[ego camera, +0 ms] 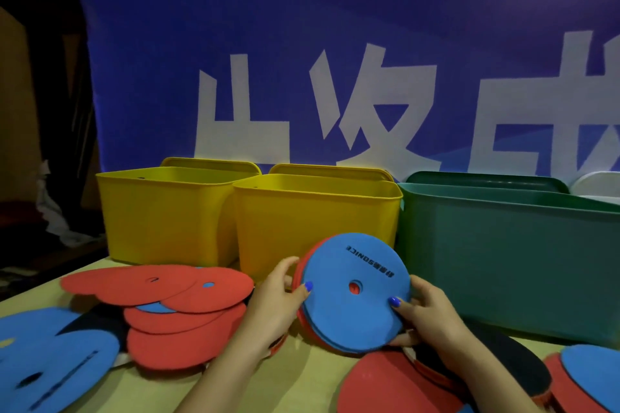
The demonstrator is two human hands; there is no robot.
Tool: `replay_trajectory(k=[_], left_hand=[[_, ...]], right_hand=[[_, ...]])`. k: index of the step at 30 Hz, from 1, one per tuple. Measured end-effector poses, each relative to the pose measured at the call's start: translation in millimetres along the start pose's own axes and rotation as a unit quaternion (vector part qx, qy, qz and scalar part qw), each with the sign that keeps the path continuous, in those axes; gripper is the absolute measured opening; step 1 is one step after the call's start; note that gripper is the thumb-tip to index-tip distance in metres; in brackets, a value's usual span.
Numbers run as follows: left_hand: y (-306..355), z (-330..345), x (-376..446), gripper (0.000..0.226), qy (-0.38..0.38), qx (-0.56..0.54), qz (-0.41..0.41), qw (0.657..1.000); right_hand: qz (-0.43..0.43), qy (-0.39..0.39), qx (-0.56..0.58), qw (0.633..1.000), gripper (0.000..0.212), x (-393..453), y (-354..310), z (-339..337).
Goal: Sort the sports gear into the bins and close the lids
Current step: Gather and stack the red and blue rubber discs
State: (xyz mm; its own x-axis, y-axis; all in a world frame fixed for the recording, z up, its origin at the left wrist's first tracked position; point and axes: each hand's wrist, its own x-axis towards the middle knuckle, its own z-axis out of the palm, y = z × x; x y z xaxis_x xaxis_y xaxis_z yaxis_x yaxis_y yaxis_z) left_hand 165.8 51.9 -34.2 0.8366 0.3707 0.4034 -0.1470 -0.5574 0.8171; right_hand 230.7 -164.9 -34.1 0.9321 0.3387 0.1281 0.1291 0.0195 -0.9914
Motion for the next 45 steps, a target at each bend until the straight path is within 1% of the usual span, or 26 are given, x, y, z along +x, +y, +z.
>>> replay_trajectory(k=[1,3,6,8,10,14,17,20,23,24,25,27,28,30,33,35,36,37,38,39,40,41,42,43,44,45], left_hand=[[-4,-4,-3,0.043,0.005,0.041,-0.004,0.999],[-13,-23,-9,0.042,0.023,0.12,0.012,0.992],[-31,-71,-14,0.035,0.035,0.261,0.049,0.963],[-43,-107,-13,0.034,0.022,0.347,0.034,0.937],[-53,-139,-10,0.037,-0.006,0.393,-0.01,0.919],[-68,-164,-4,0.056,-0.067,0.404,-0.067,0.91],[-70,-161,-1,0.068,-0.071,0.407,-0.068,0.908],[-68,-164,7,0.071,-0.069,0.4,-0.071,0.911],[-65,-172,13,0.062,-0.1,0.323,-0.077,0.938],[-65,-176,13,0.061,-0.114,0.31,-0.082,0.94],[-64,-180,14,0.064,-0.124,0.326,-0.082,0.934],[-65,-190,16,0.067,-0.128,0.403,-0.094,0.901],[-67,-195,17,0.065,-0.13,0.442,-0.099,0.882],[-73,-202,17,0.051,-0.139,0.499,-0.091,0.851],[-83,-202,15,0.028,-0.147,0.572,-0.038,0.806],[-77,-197,12,0.02,-0.115,0.638,0.004,0.761],[-71,-195,10,0.019,-0.083,0.667,0.033,0.74],[-63,-194,10,0.019,-0.031,0.685,0.072,0.725],[-53,-193,11,0.024,0.016,0.69,0.094,0.718],[-44,-193,13,0.031,0.059,0.671,0.099,0.732],[-38,-193,17,0.033,0.112,0.627,0.119,0.761],[-26,-189,19,0.025,0.14,0.578,0.124,0.794],[-13,-185,22,0.01,0.182,0.531,0.144,0.815],[2,-178,24,0.011,0.227,0.479,0.163,0.832],[15,-170,26,0.021,0.255,0.429,0.182,0.848],[27,-159,28,0.025,0.274,0.374,0.194,0.864]], right_hand=[[-0.003,0.007,-0.008,1.0,0.019,1,1,1],[-0.004,0.018,-0.017,1.0,0.017,4,3,5],[-0.005,0.035,-0.039,0.999,0.017,8,7,9],[-0.008,0.047,-0.054,0.997,0.016,10,9,10],[-0.012,0.054,-0.063,0.997,0.016,11,10,11],[-0.01,0.059,-0.06,0.996,0.014,10,8,13],[-0.013,0.058,-0.071,0.996,0.013,6,7,13],[-0.006,0.055,-0.07,0.996,0.01,2,5,13],[-0.001,0.052,-0.072,0.996,0.013,1,3,14],[0.001,0.05,-0.067,0.997,0.014,0,2,14],[0.004,0.05,-0.061,0.997,0.014,0,1,15],[0.011,0.047,-0.054,0.997,0.014,1,0,14],[0.014,0.045,-0.052,0.998,0.014,2,0,14],[0.014,0.044,-0.047,0.998,0.014,3,0,14],[0.015,0.042,-0.052,0.998,0.014,4,2,13],[0.016,0.043,-0.054,0.998,0.014,3,1,13],[0.016,0.043,-0.058,0.997,0.015,3,1,13],[0.015,0.042,-0.066,0.997,0.016,3,1,13],[0.014,0.042,-0.07,0.997,0.016,2,1,13],[0.013,0.043,-0.071,0.996,0.015,2,1,13],[0.01,0.042,-0.07,0.997,0.015,2,1,13],[0.009,0.042,-0.07,0.997,0.015,4,2,12],[0.008,0.039,-0.068,0.997,0.015,4,3,12],[0.008,0.035,-0.062,0.997,0.015,4,3,12],[0.008,0.035,-0.057,0.998,0.016,4,3,13],[0.007,0.035,-0.053,0.998,0.016,5,4,13]])
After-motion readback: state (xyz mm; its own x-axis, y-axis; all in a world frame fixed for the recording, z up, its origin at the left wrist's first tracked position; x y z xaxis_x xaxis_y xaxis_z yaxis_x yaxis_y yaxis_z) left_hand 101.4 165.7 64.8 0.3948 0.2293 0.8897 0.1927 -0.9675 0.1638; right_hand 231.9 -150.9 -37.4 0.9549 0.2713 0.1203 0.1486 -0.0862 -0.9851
